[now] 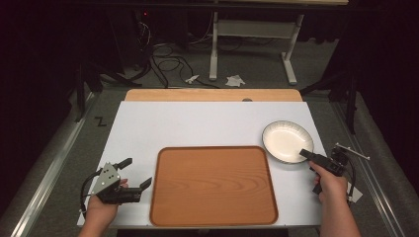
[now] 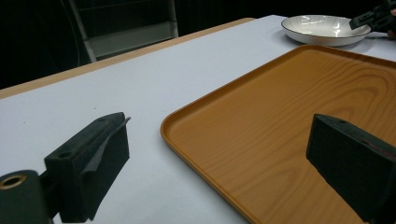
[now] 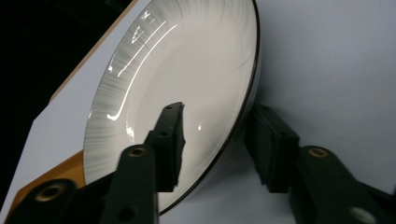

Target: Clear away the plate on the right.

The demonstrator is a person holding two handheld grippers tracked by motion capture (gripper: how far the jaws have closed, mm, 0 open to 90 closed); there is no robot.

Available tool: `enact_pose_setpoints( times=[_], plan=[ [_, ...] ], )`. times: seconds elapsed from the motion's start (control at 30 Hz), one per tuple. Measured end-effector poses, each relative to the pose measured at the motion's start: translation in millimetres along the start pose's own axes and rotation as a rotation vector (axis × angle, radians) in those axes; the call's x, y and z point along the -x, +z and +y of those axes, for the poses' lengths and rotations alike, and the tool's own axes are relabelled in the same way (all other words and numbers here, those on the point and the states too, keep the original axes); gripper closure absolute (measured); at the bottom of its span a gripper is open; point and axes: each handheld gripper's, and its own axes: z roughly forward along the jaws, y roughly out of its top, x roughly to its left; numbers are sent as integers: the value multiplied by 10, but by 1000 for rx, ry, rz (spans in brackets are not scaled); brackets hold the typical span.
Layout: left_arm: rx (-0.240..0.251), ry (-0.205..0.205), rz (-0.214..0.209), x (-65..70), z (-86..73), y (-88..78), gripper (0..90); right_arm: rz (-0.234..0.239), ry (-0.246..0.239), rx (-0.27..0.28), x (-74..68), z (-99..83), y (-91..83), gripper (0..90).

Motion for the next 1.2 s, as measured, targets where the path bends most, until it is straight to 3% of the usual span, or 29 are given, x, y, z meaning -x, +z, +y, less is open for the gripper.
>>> enact_pose_setpoints(
  times=[0.23, 0.33, 0.6, 0.83, 0.93, 1.07, 1.2],
  plan=[
    [-4, 3, -2, 10, -8, -5, 66, 13, 40, -11, 31, 38, 23, 613],
    [-6, 5, -6, 11, -7, 2, 66, 9, 36, -8, 25, 43, 30, 617],
    [-2, 9, -7, 16, -2, -9, 66, -21, 47, -10, 30, 42, 27, 719],
    [-2, 9, -8, 15, 0, -9, 66, -15, 78, -6, 44, 46, 31, 747],
    [-1, 10, -8, 14, 1, -12, 66, -25, 79, 2, 42, 45, 41, 806],
    [-3, 10, -7, 10, -3, -6, 66, 2, 122, 15, 42, 56, 46, 853],
    [-2, 10, -9, 11, -2, -1, 66, 24, 126, 31, 53, 63, 35, 863]
  ],
)
